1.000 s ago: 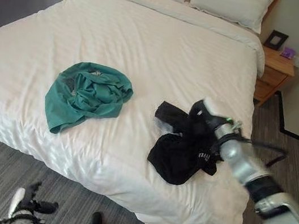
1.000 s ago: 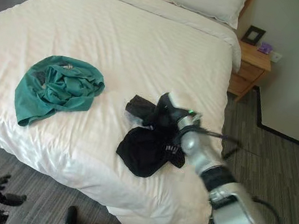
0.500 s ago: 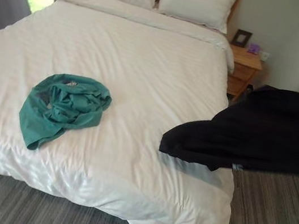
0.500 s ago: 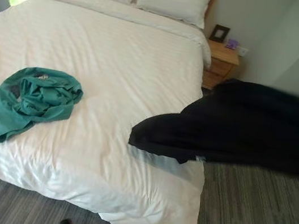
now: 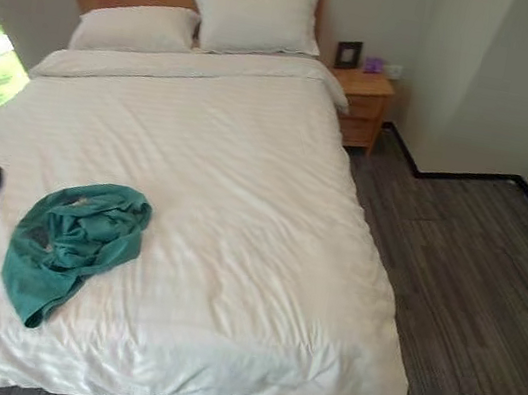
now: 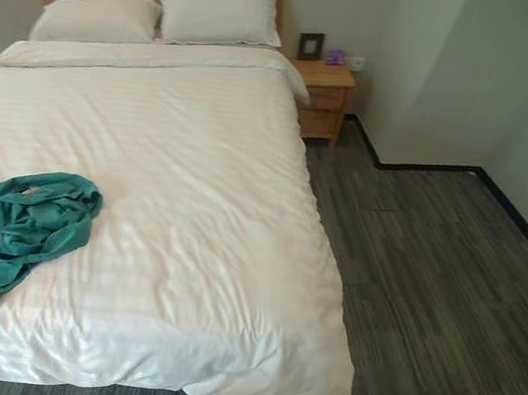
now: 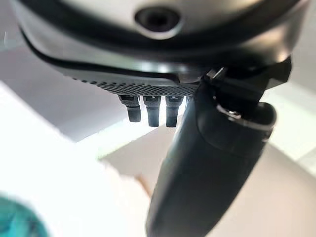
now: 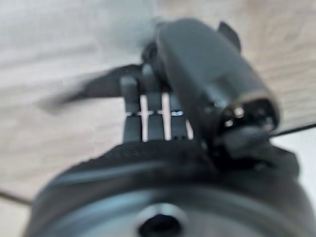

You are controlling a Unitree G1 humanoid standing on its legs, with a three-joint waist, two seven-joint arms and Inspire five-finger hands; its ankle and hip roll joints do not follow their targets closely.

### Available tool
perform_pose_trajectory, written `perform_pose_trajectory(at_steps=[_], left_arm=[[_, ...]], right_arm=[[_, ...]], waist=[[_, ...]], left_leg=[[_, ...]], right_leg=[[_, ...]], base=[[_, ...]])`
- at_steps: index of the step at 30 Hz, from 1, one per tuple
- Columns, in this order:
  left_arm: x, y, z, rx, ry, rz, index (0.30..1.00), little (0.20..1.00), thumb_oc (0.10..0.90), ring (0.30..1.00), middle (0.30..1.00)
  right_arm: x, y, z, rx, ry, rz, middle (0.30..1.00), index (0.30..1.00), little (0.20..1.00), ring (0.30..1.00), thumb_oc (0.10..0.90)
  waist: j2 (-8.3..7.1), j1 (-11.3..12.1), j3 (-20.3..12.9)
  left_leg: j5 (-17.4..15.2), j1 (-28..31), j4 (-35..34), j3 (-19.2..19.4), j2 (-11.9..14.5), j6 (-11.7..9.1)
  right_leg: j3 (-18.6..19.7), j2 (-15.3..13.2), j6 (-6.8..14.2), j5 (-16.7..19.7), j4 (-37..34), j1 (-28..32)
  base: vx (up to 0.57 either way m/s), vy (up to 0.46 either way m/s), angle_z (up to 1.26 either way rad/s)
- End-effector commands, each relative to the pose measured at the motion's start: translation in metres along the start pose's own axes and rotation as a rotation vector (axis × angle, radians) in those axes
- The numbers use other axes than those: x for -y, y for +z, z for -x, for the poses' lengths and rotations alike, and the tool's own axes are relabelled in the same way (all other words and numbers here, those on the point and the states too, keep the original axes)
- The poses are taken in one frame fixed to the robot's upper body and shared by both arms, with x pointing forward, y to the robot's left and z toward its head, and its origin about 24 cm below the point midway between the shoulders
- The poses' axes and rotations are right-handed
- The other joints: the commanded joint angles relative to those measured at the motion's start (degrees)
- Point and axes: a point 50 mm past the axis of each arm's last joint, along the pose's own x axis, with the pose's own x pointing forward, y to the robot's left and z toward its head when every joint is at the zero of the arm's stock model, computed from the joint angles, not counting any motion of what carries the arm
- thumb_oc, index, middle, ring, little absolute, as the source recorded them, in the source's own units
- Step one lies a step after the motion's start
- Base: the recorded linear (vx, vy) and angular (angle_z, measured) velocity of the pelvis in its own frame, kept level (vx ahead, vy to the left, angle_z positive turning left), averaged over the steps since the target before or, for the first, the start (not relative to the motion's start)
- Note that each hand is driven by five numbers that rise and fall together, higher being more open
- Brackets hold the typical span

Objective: Pick up bed clothes into laundry basket.

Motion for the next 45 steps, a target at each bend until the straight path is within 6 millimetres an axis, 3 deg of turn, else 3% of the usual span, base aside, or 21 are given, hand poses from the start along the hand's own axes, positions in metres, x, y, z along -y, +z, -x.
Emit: perform_pose_trajectory(at_steps=[1, 5, 7, 9, 10, 14, 15, 20, 22, 23, 24, 25, 27, 28, 29, 30, 32, 34, 39, 43, 45], left_arm=[[-0.037, 0.020, -0.036, -0.012, 0.202, -0.265, 0.900, 0.900, 0.800, 0.900, 0.900], [-0.023, -0.008, -0.051, -0.233, 0.153, -0.555, 0.900, 0.900, 0.800, 0.900, 0.900], [-0.024, -0.010, -0.054, -0.271, 0.137, -0.740, 0.900, 0.900, 0.800, 0.900, 0.900], [-0.024, -0.008, -0.055, -0.267, 0.137, -0.741, 0.900, 0.900, 0.800, 0.900, 0.900], [-0.036, -0.014, -0.052, -0.302, 0.140, -0.936, 0.900, 0.900, 0.800, 0.900, 0.900], [-0.067, -0.032, -0.039, -0.393, 0.111, -1.227, 0.900, 0.900, 0.800, 0.900, 0.900], [-0.069, -0.038, -0.036, -0.419, 0.083, -1.237, 0.300, 0.300, 0.400, 0.300, 0.300], [-0.071, -0.043, -0.032, -0.431, 0.067, -1.183, 0.300, 0.300, 0.400, 0.300, 0.300], [-0.063, 0.002, -0.058, -0.255, 0.144, -1.140, 0.300, 0.300, 0.400, 0.300, 0.300], [-0.051, 0.053, -0.078, -0.053, 0.225, -1.106, 0.300, 0.300, 0.400, 0.300, 0.300], [-0.051, 0.054, -0.079, -0.051, 0.225, -1.107, 0.300, 0.300, 0.400, 0.300, 0.300], [-0.037, 0.121, -0.090, 0.202, 0.340, -0.987, 0.300, 0.300, 0.400, 0.300, 0.300], [-0.024, 0.167, -0.084, 0.403, 0.418, -0.840, 0.300, 0.300, 0.400, 0.300, 0.300], [-0.024, 0.166, -0.084, 0.400, 0.418, -0.841, 0.300, 0.300, 0.400, 0.300, 0.300], [-0.012, 0.198, -0.068, 0.574, 0.472, -0.666, 0.300, 0.300, 0.400, 0.300, 0.300], [-0.011, 0.190, -0.069, 0.553, 0.488, -0.615, 0.300, 0.300, 0.400, 0.300, 0.300], [-0.004, 0.220, -0.057, 0.683, 0.524, -0.461, 0.300, 0.300, 0.400, 0.300, 0.300], [0.029, 0.251, -0.027, 0.891, 0.480, -0.299, 0.300, 0.300, 0.400, 0.300, 0.300], [0.061, 0.274, 0.007, 1.040, 0.404, -0.118, 0.300, 0.300, 0.400, 0.300, 0.300], [0.076, 0.287, 0.036, 1.164, 0.289, -0.012, 0.300, 0.300, 0.400, 0.300, 0.300], [0.081, 0.293, 0.043, 1.194, 0.254, 0.029, 0.300, 0.300, 0.400, 0.300, 0.300]], right_arm=[[0.028, 0.030, -0.009, 0.088, -0.062, -0.033, 0.300, 0.300, 0.300, 0.300, 0.400], [0.018, 0.019, -0.008, 0.074, 0.001, 0.068, 0.300, 0.300, 0.300, 0.300, 0.400], [0.016, 0.012, -0.007, 0.061, 0.013, 0.106, 0.300, 0.300, 0.300, 0.300, 0.400], [0.016, 0.012, -0.007, 0.059, 0.014, 0.103, 0.300, 0.300, 0.300, 0.300, 0.400], [0.015, 0.002, -0.006, 0.042, 0.024, 0.132, 0.300, 0.300, 0.300, 0.300, 0.400], [0.018, -0.014, -0.003, 0.016, 0.030, 0.145, 0.300, 0.300, 0.300, 0.300, 0.400], [0.019, -0.015, -0.003, 0.013, 0.029, 0.139, 0.300, 0.300, 0.300, 0.300, 0.400], [0.017, -0.021, -0.001, -0.004, 0.053, 0.130, 0.300, 0.300, 0.300, 0.300, 0.400], [0.012, -0.019, -0.001, 0.004, 0.070, 0.121, 0.300, 0.300, 0.300, 0.300, 0.400], [0.006, -0.016, 0.000, 0.019, 0.089, 0.109, 0.300, 0.300, 0.300, 0.300, 0.400], [0.005, -0.016, 0.001, 0.018, 0.091, 0.107, 0.300, 0.300, 0.300, 0.300, 0.400], [-0.002, -0.014, 0.003, 0.034, 0.107, 0.072, 0.300, 0.300, 0.300, 0.300, 0.400], [-0.010, -0.012, 0.006, 0.047, 0.127, 0.045, 0.300, 0.300, 0.300, 0.300, 0.400], [-0.010, -0.012, 0.006, 0.047, 0.126, 0.047, 0.300, 0.300, 0.300, 0.300, 0.400], [-0.019, -0.008, 0.009, 0.077, 0.149, 0.025, 0.300, 0.300, 0.300, 0.300, 0.400], [-0.022, -0.007, 0.010, 0.087, 0.162, 0.038, 0.300, 0.300, 0.300, 0.300, 0.400], [-0.022, 0.001, 0.012, 0.140, 0.162, 0.050, 0.300, 0.300, 0.300, 0.300, 0.400], [-0.046, 0.070, 0.026, 0.404, 0.134, 0.039, 0.300, 0.300, 0.300, 0.300, 0.400], [-0.046, 0.103, 0.036, 0.555, 0.091, 0.089, 0.300, 0.300, 0.300, 0.300, 0.400], [-0.038, 0.135, 0.044, 0.673, 0.047, 0.113, 0.300, 0.300, 0.300, 0.300, 0.400], [-0.041, 0.150, 0.049, 0.723, 0.049, 0.144, 0.300, 0.300, 0.300, 0.300, 0.400]], waist=[[-1.29, -1.3, 2.7], [-1.93, -3.6, 3.2], [-2.41, -4.3, 3.5], [-2.50, -4.1, 3.5], [-2.75, -4.8, 3.7], [-3.29, -5.5, 4.6], [-3.37, -5.5, 4.5], [-3.60, -5.2, 4.5], [-3.78, -5.0, 4.4], [-3.94, -4.8, 4.4], [-4.07, -4.7, 4.4], [-4.53, -4.6, 4.5], [-5.23, -4.7, 4.9], [-5.21, -4.7, 4.9], [-6.01, -4.9, 5.4], [-5.96, -5.5, 5.6], [-5.79, -6.8, 6.0], [-4.87, -4.3, 5.9], [-4.28, -2.7, 3.7], [-4.37, 1.1, 0.8], [-3.96, 2.4, -0.4]], left_leg=[[-5.0, 7.8, 0.5, 1.5, 5.1, -4.1], [-5.2, 7.4, 0.5, 2.9, 4.8, -4.1], [-5.2, 6.9, 0.5, 3.7, 4.7, -4.1], [-5.2, 6.9, 0.5, 3.7, 4.7, -4.1], [-5.3, 6.6, 0.5, 4.6, 4.8, -4.2], [-5.2, 5.6, 0.5, 6.4, 5.1, -4.4], [-5.2, 5.5, 0.5, 6.7, 5.0, -4.4], [-5.7, 5.8, 0.5, 7.2, 4.5, -4.1], [-6.2, 6.2, 0.5, 6.5, 3.8, -3.5], [-6.5, 6.2, 0.5, 5.8, 3.3, -3.3], [-6.5, 6.2, 0.5, 5.8, 3.3, -3.2], [-6.8, 6.0, 0.5, 5.1, 2.8, -3.0], [-7.1, 6.0, 0.5, 4.8, 2.2, -2.7], [-7.1, 6.1, 0.5, 4.9, 2.1, -2.6], [-7.3, 6.2, 0.5, 5.9, 1.9, -2.7], [-7.0, 6.2, 0.5, 6.8, 2.4, -2.9], [-6.6, 6.2, 0.5, 9.1, 3.5, -3.1], [-7.4, 6.3, 0.5, 9.0, 5.2, -3.2], [-5.3, 6.9, 1.0, 14.7, 5.6, -2.1], [-2.4, 7.8, 1.6, 21.6, 7.8, -2.7], [-0.4, 8.3, 1.9, 24.5, 9.3, -3.6]], right_leg=[[-0.8, -2.6, 3.3, 1.1, 0.6, -0.3], [0.4, -2.8, 3.7, 2.1, 0.6, -2.2], [0.8, -2.9, 4.0, 2.7, 0.6, -3.4], [0.9, -2.9, 4.0, 2.7, 0.6, -3.5], [1.3, -3.0, 4.2, 3.2, 0.6, -4.6], [2.1, -3.2, 4.8, 4.3, 0.6, -7.0], [2.1, -3.2, 4.9, 4.4, 0.6, -7.2], [2.2, -3.8, 5.2, 4.9, 0.6, -7.1], [1.5, -4.6, 5.5, 5.4, 0.6, -6.1], [0.7, -5.1, 5.5, 5.8, 0.6, -5.4], [0.7, -5.2, 5.5, 5.8, 0.6, -5.3], [0.2, -5.8, 5.5, 6.6, 0.7, -4.8], [0.3, -6.5, 5.5, 8.5, 0.9, -5.0], [0.4, -6.6, 5.5, 8.5, 0.9, -5.0], [0.6, -7.6, 5.5, 12.5, 1.3, -6.3], [0.8, -7.9, 5.5, 14.1, 1.6, -7.0], [-0.6, -9.0, 5.5, 15.3, 2.1, -7.9], [-4.5, -10.8, 5.5, 11.6, 4.8, -6.7], [-13.5, -13.4, 5.2, 7.9, 12.1, -4.0], [-23.4, -16.5, 5.5, 11.1, 10.6, 1.5], [-25.6, -17.1, 5.5, 12.5, 8.4, 3.2]], base=[[0.00, 0.046, -0.38], [0.00, 0.037, -0.23], [-0.02, 0.028, -0.12], [-0.01, 0.017, -0.33], [-0.02, 0.038, -0.24], [-0.04, 0.057, -0.24], [-0.02, 0.055, -0.37], [-0.01, 0.060, -0.08], [-0.03, 0.111, 0.05], [-0.03, 0.074, 0.08], [-0.05, 0.114, 0.28], [-0.03, 0.069, 0.33], [-0.04, 0.070, 0.24], [-0.07, 0.036, 0.08], [-0.09, -0.006, 0.00], [-0.14, -0.022, -0.13], [-0.12, -0.019, -0.33], [-0.11, 0.026, -0.87], [-0.17, 0.036, -0.75], [-0.21, -0.175, -0.92], [-0.19, -0.295, -1.00]])
